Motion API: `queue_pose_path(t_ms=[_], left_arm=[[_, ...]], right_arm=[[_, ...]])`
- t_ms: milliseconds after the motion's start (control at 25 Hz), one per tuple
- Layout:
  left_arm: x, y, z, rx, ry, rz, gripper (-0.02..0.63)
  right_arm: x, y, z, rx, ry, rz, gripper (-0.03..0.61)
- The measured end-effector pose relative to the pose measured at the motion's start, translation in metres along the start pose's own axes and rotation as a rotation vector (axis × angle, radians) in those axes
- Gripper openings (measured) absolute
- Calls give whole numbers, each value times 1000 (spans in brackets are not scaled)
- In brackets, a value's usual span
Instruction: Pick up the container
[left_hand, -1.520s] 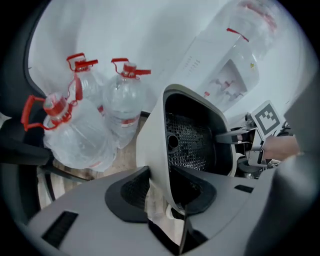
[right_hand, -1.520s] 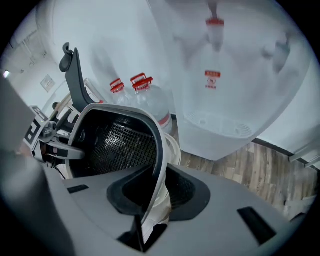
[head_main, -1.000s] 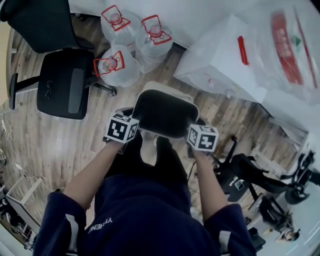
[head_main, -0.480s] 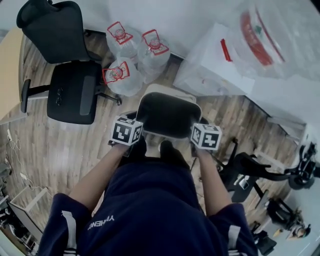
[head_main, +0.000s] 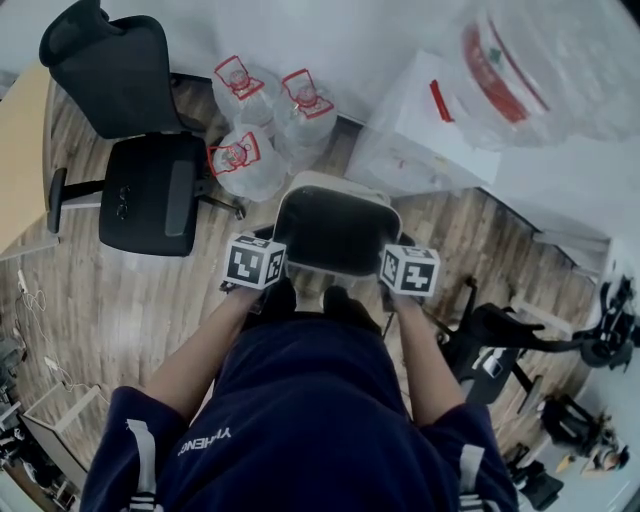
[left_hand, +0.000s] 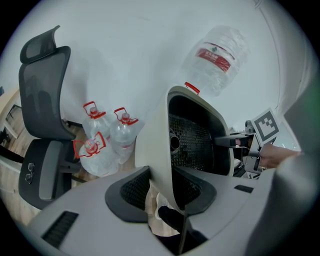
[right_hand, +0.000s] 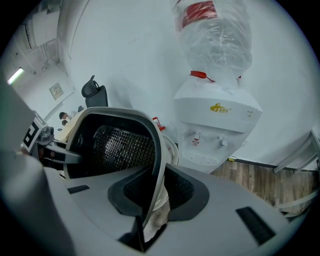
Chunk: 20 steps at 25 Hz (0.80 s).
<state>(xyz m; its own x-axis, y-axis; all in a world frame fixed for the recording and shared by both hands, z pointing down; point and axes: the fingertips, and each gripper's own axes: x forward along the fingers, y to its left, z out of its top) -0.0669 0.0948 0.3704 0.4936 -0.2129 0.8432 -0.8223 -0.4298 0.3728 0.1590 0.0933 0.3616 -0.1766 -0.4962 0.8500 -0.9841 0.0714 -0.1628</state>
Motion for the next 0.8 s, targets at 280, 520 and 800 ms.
queue_pose_path(t_ms=[280, 520, 800], left_arm=[[-1, 2, 1, -3, -3, 0, 152], [3, 1, 2, -3, -1, -7, 153], [6, -1, 1, -8, 4, -15, 153]], right_arm=[[2, 1, 3, 4, -8, -6, 77], [3, -2, 2, 6, -4, -16, 75], [5, -5, -1, 15, 4, -18, 75]])
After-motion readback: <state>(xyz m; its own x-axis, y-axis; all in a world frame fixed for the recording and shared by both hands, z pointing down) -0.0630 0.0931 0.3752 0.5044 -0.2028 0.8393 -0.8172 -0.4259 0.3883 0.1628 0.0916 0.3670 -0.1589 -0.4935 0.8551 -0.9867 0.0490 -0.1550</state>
